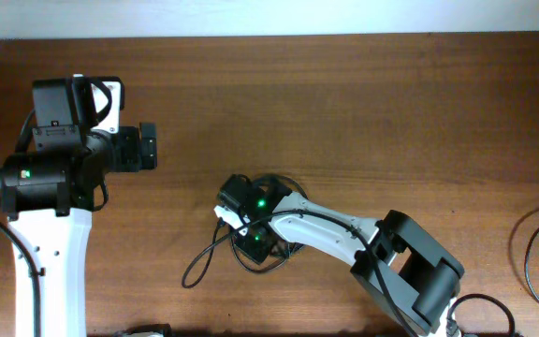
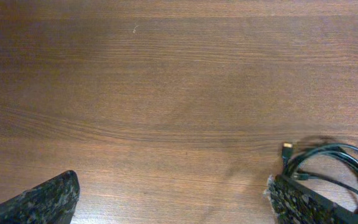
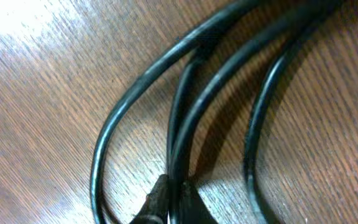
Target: Untangle cables
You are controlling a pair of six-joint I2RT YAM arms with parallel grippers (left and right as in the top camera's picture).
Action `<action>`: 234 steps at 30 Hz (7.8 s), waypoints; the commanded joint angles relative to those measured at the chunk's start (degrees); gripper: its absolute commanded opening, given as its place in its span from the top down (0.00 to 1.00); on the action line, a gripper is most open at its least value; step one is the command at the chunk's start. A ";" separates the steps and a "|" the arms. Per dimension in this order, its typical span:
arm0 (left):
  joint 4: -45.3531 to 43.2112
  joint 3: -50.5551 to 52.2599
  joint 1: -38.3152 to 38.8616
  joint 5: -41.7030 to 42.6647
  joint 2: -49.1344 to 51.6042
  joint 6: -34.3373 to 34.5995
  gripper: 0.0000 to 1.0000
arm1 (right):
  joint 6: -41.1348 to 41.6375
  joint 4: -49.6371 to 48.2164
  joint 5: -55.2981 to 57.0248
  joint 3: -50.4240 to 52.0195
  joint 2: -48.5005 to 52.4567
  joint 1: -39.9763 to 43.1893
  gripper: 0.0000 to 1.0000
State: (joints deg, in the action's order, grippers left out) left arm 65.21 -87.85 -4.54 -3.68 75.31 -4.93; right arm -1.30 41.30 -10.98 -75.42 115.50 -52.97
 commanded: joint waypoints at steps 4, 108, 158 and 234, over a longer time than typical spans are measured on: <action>0.07 -0.04 -0.24 -0.22 -1.18 0.59 0.01 | 0.28 8.00 2.78 -6.32 -4.63 2.82 0.96; -83.69 -0.07 8.96 89.18 9.27 16.09 1.00 | -19.28 52.89 -2.82 -75.49 -17.09 24.50 0.41; -91.93 -0.04 5.22 93.85 10.08 29.53 0.01 | -20.17 43.91 -41.70 -75.65 -9.33 56.35 0.96; -43.87 -0.04 -10.64 61.00 10.60 4.87 0.01 | -3.72 56.02 -5.60 -72.59 -1.46 31.85 0.01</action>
State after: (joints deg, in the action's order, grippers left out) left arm 12.84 -87.96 -14.35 67.31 86.08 20.99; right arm -5.74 96.95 -17.37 -148.05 113.89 -20.01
